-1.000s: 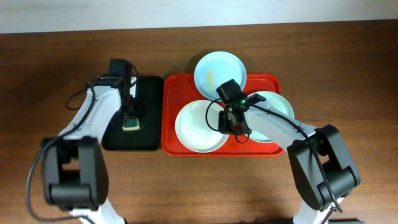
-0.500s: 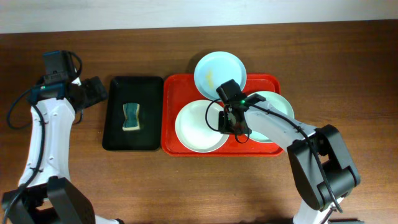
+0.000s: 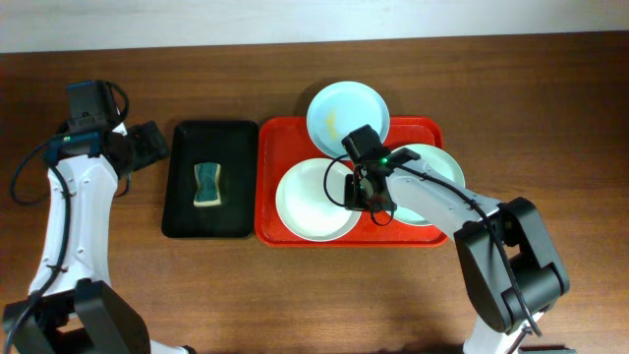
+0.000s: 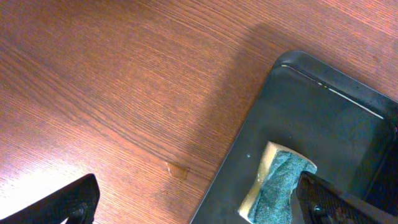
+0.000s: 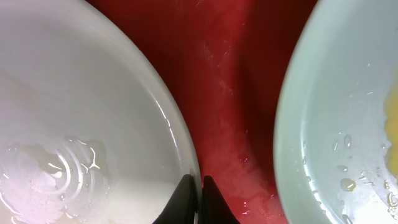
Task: Clean dirty plates on tray and stack at the side
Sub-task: 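Tighten the right gripper on the white plate rim and lift it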
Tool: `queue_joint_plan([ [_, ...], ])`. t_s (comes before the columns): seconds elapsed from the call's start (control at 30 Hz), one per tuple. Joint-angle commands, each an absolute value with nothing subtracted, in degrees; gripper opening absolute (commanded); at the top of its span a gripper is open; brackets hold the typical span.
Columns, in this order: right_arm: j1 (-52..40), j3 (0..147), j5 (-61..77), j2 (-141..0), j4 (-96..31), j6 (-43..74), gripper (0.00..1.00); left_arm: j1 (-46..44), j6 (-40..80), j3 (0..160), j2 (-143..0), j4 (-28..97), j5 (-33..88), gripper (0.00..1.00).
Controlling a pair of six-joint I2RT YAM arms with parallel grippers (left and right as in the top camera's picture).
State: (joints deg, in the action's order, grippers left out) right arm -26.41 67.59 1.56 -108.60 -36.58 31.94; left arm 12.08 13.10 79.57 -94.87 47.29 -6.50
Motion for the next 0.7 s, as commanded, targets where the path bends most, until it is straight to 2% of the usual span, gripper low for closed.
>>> queue_joint_plan([
  [0.0, -26.9, 67.3, 3.6, -109.2, -37.4, 32.0, 0.04, 12.3, 13.7, 80.0, -94.8, 47.2, -7.2, 0.99],
  [0.33, -26.9, 71.7, 4.7, -105.7, -47.0, 31.7, 0.04, 12.3, 13.7, 80.0, -94.8, 47.2, -7.2, 1.0],
  [0.67, -26.9, 72.5, 6.8, -98.0, -50.7, 31.7, 0.04, 12.3, 13.7, 80.0, -94.8, 47.2, -7.2, 0.99],
])
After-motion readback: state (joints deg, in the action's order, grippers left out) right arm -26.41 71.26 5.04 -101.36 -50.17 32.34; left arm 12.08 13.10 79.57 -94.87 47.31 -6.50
